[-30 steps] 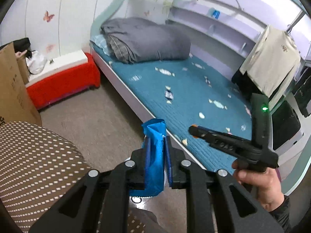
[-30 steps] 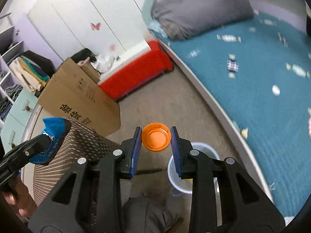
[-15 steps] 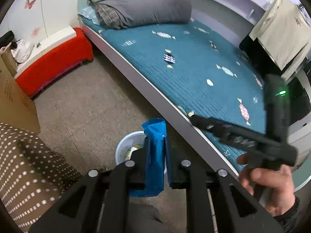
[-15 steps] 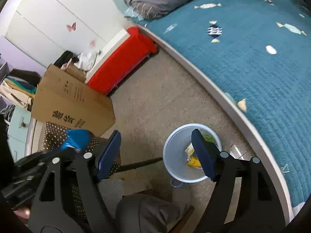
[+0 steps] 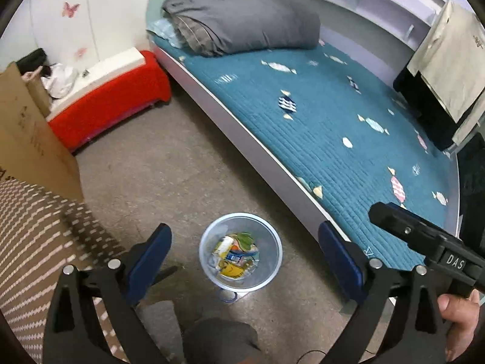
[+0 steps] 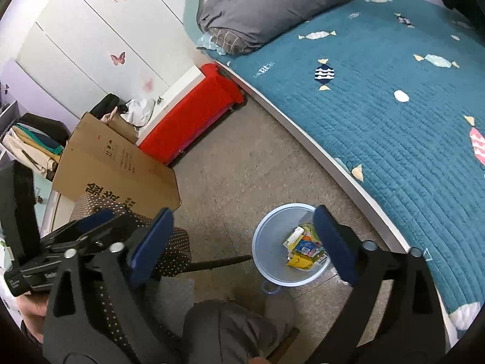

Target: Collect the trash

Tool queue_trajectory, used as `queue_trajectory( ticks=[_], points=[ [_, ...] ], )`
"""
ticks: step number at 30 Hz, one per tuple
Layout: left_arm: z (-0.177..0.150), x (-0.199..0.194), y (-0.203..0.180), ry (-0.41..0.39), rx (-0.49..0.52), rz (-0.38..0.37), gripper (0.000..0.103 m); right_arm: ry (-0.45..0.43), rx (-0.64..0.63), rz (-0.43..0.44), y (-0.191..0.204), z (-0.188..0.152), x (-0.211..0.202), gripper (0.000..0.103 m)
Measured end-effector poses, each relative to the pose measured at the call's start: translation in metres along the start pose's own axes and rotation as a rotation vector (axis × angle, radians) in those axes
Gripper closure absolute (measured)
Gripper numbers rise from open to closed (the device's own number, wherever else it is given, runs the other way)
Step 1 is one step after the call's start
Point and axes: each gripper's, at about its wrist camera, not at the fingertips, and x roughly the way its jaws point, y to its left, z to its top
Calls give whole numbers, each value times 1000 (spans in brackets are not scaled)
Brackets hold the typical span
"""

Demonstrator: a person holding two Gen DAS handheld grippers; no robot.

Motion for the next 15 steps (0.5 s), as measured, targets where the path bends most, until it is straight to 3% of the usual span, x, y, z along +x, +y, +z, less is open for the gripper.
queue_trajectory(
  ticks=[8, 15],
  points=[
    [-37, -86, 13, -160, -61, 58, 7, -39, -98, -57, 49, -23, -35, 6],
    [-82, -166, 21, -305, -105, 155, 7, -91, -229, 4, 111, -48, -84, 6]
  ],
)
